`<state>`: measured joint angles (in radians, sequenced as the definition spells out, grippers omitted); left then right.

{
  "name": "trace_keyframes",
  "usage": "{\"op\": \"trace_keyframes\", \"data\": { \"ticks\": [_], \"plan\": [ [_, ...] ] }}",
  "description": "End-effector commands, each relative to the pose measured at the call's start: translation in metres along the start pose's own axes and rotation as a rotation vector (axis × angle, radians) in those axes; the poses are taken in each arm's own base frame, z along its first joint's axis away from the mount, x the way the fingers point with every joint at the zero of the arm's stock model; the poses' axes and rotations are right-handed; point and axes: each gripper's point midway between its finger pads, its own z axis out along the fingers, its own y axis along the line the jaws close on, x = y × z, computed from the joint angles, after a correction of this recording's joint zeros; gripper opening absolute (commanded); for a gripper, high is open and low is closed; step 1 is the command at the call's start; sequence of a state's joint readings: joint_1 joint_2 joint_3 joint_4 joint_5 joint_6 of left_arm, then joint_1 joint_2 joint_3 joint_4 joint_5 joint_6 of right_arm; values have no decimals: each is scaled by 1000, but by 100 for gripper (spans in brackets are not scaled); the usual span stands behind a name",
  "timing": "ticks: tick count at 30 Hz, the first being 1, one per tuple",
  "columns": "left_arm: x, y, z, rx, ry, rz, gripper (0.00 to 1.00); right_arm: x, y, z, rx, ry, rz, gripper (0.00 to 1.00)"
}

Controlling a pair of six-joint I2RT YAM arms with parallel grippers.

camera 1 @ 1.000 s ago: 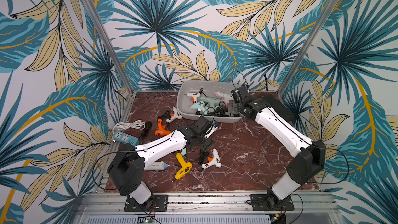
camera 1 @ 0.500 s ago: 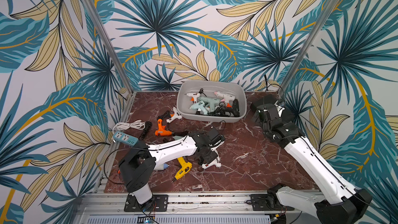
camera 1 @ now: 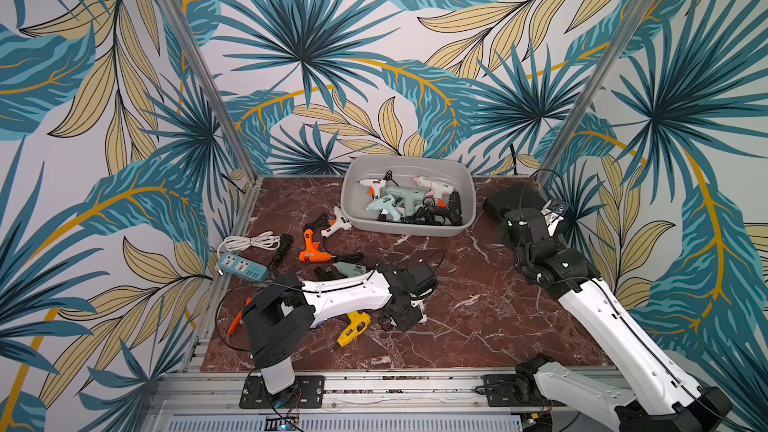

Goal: Put the hot melt glue gun into the storage box
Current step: Pick up the hot melt adhesive gun from the center of the board.

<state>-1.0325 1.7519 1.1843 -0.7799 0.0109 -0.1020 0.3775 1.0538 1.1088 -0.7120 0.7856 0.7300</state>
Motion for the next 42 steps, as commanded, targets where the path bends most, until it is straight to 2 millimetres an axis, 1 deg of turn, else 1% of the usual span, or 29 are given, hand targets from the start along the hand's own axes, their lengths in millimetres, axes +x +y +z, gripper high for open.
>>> {"op": "trace_keyframes", "data": {
  "ticks": [1, 5, 9, 13, 14, 18, 23, 25, 27, 29, 33, 36, 39, 42],
  "plan": [
    [1, 2, 10, -10, 16, -4, 62, 0, -7, 1, 23, -15, 12, 100],
    [5, 5, 19, -24, 45, -1, 61, 2, -7, 2, 28, -15, 10, 100],
    [12, 11, 26, -54, 81, -6, 57, 2, -7, 2, 27, -13, 10, 99],
    [17, 16, 33, -69, 107, -3, 57, 4, -7, 4, 28, -11, 8, 100],
    [18, 17, 35, -70, 113, -2, 55, 4, -7, 4, 29, -10, 8, 100],
    [21, 17, 43, -59, 131, -2, 46, 3, -6, 4, 27, -10, 8, 99],
    [20, 18, 43, -55, 127, 9, 23, 2, -7, 3, 26, -14, 8, 99],
    [15, 18, 42, -59, 112, 15, 12, 3, -7, 3, 26, -14, 10, 100],
    [7, 19, 38, -64, 83, 26, 5, 3, -7, 3, 27, -13, 13, 100],
    [-4, 20, 32, -71, 43, 35, 0, 2, -8, 3, 30, -17, 15, 99],
    [-37, 22, 10, -68, -69, 39, 0, 0, -13, 2, 53, -33, 25, 99],
    [-66, 30, -17, -68, -172, 13, 0, -1, -15, 1, 60, -40, 30, 99],
    [-94, 37, -52, -60, -286, -25, 0, -2, -17, 1, 70, -44, 22, 99],
    [-120, 50, -88, -53, -380, -58, 0, -1, -19, 1, 76, -43, 13, 100]
  ]
}}
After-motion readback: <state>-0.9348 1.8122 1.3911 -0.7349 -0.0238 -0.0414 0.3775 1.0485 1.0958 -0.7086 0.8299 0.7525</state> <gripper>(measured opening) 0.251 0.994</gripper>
